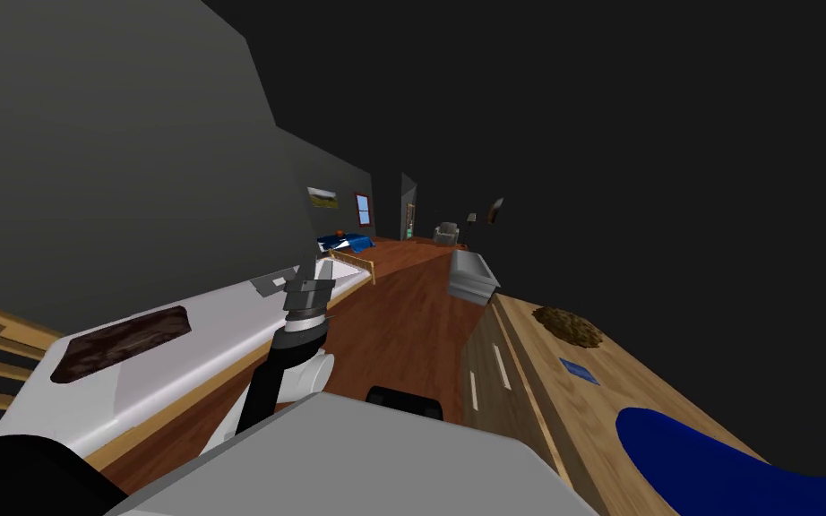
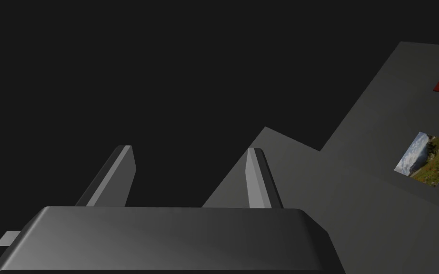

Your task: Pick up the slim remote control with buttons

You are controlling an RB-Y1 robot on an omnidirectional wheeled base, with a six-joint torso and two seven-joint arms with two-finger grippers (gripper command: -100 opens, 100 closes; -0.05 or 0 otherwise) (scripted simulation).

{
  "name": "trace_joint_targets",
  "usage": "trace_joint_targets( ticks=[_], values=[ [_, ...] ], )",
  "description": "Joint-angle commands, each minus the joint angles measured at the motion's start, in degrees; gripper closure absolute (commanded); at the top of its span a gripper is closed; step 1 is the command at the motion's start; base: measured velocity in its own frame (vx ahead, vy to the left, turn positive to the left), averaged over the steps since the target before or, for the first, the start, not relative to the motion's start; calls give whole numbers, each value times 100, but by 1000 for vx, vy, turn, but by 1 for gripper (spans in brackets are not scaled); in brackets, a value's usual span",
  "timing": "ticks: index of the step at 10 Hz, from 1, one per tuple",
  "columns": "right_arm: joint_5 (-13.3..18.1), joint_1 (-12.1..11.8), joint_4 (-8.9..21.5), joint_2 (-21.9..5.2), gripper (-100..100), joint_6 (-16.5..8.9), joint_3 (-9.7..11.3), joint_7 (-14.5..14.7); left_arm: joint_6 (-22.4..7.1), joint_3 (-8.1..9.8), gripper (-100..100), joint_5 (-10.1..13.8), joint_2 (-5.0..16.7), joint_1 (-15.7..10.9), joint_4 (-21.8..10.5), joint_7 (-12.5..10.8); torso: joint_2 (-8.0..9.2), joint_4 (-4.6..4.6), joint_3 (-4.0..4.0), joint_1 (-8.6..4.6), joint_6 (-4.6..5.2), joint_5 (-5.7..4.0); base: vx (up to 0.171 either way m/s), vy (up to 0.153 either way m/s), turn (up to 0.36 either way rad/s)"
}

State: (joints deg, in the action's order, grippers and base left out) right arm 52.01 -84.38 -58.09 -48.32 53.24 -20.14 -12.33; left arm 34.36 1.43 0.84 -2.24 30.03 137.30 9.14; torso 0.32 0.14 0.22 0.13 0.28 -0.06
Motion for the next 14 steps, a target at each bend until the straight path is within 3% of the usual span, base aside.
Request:
trace_joint_targets(
  ticks=[1,4,5,6,9,10,11,12,13,14],
  values=[
    [-286,208,286,-189,-100,42,286,-15,0,0,0,0,0,0,0,0,0,0,0,0,0,0,-120,60,87],
    [-728,389,641,-354,-100,64,716,-32,0,-1,0,0,0,-1,0,0,0,3,1,-10,-12,-6,-95,58,115],
    [-927,571,839,-519,-100,85,916,-48,0,0,0,0,0,0,0,0,0,6,3,-18,-3,-13,-93,93,150],
    [-1033,571,912,-519,-100,85,1020,-48,0,-1,0,0,0,-1,0,0,3,11,7,-17,-12,-20,-69,70,96],
    [-1544,934,1432,-849,-100,128,1526,-82,0,0,0,0,0,0,0,0,2,15,9,-35,-4,-31,-81,73,142],
    [-1644,934,1455,-849,-100,128,1627,-82,0,0,0,0,0,0,0,0,6,15,11,-33,-9,-31,-68,66,80],
    [-1852,1116,1716,-1014,-100,150,1830,-99,0,0,0,0,0,0,0,0,4,16,11,-37,-3,-32,-81,93,145],
    [-1949,1116,1727,-1014,-100,150,1931,-99,0,0,0,0,0,0,0,0,7,17,12,-32,-9,-32,-76,77,114],
    [-2150,1297,1998,-1178,-100,171,2146,-116,0,0,0,0,0,0,0,0,7,18,13,-40,-6,-33,-91,77,166],
    [-2254,1297,1998,-1178,-100,171,2234,-116,0,0,0,0,0,0,0,0,11,18,15,-42,-10,-34,-83,60,97]
  ],
)
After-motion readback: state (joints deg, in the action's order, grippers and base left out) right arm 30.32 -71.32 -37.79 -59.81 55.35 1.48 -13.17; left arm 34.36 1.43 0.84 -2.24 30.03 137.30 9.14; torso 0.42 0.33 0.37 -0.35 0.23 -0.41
